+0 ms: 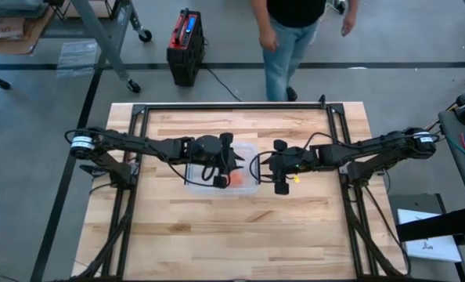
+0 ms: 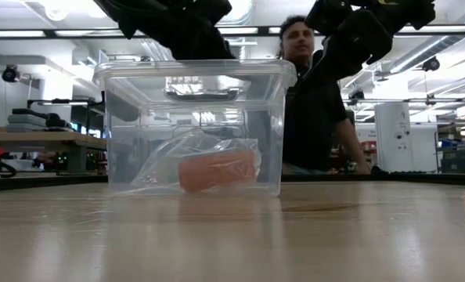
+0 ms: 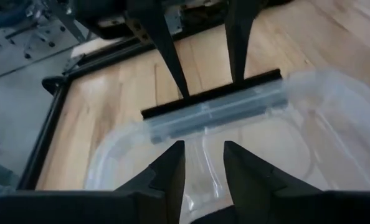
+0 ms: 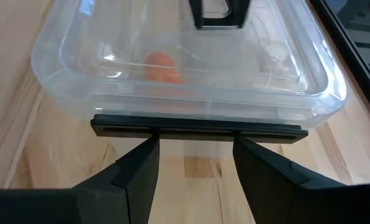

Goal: Roll bandage
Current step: Close the transparent bin

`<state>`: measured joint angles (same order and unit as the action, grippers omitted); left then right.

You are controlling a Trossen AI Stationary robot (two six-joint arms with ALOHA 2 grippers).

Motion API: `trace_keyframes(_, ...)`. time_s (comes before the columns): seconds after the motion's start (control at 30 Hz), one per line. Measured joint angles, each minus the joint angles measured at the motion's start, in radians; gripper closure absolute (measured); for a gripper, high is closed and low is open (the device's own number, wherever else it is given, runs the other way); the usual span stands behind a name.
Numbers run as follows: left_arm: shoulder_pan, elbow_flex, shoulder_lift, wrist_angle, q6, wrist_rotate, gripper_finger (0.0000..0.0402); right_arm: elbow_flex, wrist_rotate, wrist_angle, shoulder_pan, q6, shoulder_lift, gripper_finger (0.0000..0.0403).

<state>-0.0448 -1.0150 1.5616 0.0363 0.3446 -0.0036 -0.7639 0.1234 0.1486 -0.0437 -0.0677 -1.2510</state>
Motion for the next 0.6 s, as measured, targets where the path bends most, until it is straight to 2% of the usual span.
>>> trace_keyframes(0.27,0.003,0.008,0.090,0.077,-0.052,0.043,0.0295,0.002,-0.001,0.010,0.000,-0.022,-0.004,0.0204)
trace_keyframes(0.6,0.004,0.006,0.111,0.076,-0.053,0.048,0.0309,-0.008,-0.006,0.017,-0.002,-0.012,-0.002,0.0204)
